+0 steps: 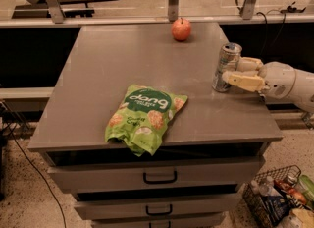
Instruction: Place redbull can upright
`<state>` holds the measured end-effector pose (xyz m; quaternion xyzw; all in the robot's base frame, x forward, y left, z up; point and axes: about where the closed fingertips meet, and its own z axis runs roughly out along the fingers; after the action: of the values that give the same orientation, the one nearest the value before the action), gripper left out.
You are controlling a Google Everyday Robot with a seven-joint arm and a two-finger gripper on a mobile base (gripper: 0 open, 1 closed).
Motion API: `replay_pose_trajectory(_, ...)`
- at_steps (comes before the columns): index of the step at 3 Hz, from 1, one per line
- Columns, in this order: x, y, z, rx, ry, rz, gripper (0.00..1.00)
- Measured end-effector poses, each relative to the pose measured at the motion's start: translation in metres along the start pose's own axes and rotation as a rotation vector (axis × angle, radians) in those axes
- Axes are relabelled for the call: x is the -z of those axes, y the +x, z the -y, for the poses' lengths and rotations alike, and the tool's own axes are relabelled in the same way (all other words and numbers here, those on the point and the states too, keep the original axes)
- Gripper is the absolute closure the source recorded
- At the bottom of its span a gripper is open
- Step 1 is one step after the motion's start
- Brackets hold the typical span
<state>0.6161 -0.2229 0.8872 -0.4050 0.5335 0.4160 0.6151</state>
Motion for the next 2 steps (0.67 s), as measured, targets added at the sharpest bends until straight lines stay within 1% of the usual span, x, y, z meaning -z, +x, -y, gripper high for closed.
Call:
replay_pose_trajectory(1,0.008,-0.002,0.002,0.009,0.016,-0.001,0.00)
replay_pose_trajectory(2,0.023,-0.027,0.008,0.063,0.032,-0.008,0.00)
